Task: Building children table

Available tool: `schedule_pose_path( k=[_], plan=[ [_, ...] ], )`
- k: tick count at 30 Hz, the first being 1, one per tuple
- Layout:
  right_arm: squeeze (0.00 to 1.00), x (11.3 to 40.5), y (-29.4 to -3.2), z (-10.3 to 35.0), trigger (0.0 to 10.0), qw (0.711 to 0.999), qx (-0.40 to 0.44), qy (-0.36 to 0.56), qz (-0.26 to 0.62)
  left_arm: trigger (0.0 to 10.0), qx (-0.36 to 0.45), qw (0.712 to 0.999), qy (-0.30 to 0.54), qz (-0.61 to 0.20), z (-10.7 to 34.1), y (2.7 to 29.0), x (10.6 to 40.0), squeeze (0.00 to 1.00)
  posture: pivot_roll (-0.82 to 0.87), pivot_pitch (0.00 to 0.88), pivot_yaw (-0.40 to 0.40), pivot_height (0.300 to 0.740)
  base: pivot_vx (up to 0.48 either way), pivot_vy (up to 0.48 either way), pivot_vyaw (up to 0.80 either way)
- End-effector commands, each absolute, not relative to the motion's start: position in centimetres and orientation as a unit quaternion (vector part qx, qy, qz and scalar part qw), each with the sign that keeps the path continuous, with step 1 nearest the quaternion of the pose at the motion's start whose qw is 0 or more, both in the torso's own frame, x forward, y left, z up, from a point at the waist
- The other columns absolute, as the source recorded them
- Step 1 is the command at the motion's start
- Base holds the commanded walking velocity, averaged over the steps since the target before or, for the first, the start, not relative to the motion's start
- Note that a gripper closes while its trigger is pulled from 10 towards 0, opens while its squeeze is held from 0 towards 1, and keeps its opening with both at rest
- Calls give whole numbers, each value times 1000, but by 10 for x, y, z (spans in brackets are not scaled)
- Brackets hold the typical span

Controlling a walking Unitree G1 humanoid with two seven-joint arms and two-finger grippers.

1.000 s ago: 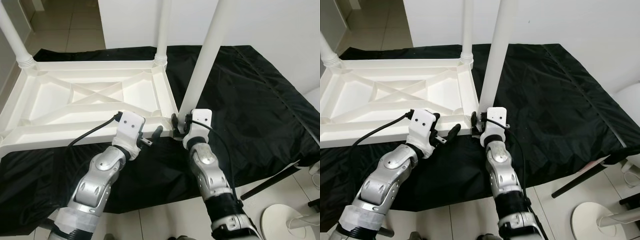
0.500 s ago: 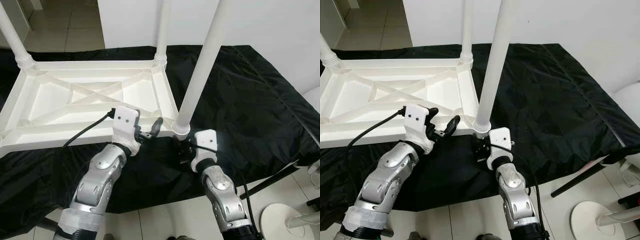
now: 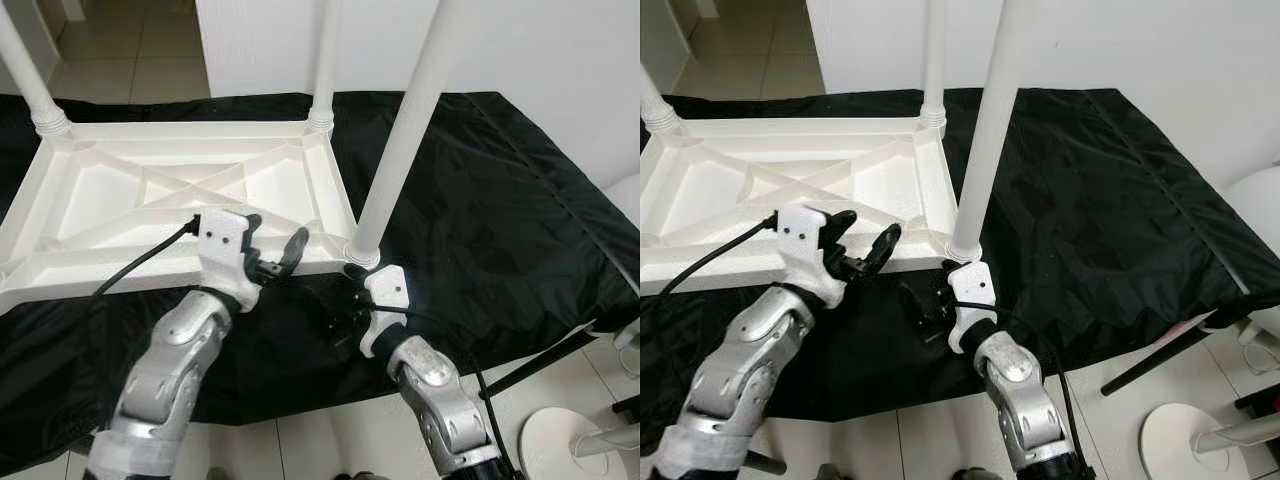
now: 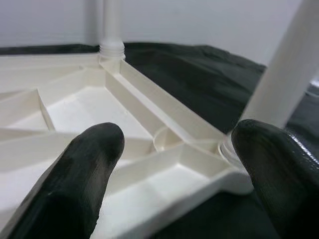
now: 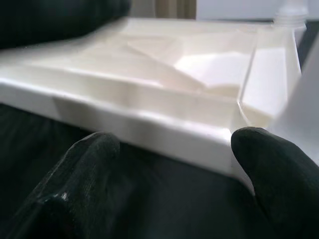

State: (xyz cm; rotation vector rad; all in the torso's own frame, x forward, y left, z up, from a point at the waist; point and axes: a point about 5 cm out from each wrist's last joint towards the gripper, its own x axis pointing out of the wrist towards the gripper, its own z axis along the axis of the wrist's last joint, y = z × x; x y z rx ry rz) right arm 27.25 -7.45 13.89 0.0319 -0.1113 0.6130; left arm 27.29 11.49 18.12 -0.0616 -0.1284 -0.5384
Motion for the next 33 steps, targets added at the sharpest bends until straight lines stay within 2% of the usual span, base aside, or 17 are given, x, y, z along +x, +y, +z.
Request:
schedule_pose_path(
  k=[1, 6, 9, 10, 12, 17, 20, 22, 31, 33],
  plan=[
    [0, 274, -77, 135, 10000, 952, 23, -48, 302, 10000, -20, 929, -58, -365, 179, 103, 263, 0, -12, 82, -47, 740, 0, 0, 0],
    [0, 286, -90, 140, 10000, 954, 12, -61, 294, 10000, 14, 933, -52, -356, 174, 103, 263, 0, -6, 87, -44, 740, 0, 0, 0],
    [0, 300, -112, 144, 10000, 965, 17, -64, 253, 10000, 43, 926, -40, -373, 170, 105, 259, 0, -5, 98, -37, 740, 0, 0, 0],
    [0, 300, -112, 144, 10000, 965, 17, -64, 253, 10000, 43, 926, -40, -373, 170, 105, 259, 0, -5, 98, -37, 740, 0, 0, 0],
    [0, 308, -127, 147, 10000, 973, 24, -66, 219, 10000, 103, 920, -31, -378, 165, 111, 256, 0, -5, 105, -34, 740, 0, 0, 0],
    [0, 315, -143, 148, 10000, 981, 26, -69, 182, 10000, 164, 913, -19, -373, 160, 122, 256, 0, -6, 112, -26, 740, 0, 0, 0],
    [0, 316, -146, 147, 10000, 981, 26, -69, 178, 10000, 172, 912, -18, -372, 160, 124, 256, 0, -6, 113, -24, 740, 0, 0, 0],
    [0, 320, -162, 145, 10000, 988, 21, -67, 140, 10000, 212, 907, -8, -363, 154, 133, 260, 0, -12, 116, -13, 740, 0, 0, 0],
    [0, 323, -181, 143, 10000, 994, 24, -68, 88, 10000, 228, 908, 1, -351, 146, 140, 267, 0, -21, 115, 3, 740, 0, 0, 0],
    [0, 322, -180, 142, 10000, 993, 27, -71, 89, 10000, 233, 918, 0, -322, 144, 141, 276, 0, -26, 115, 8, 740, 0, 0, 0]
  ],
)
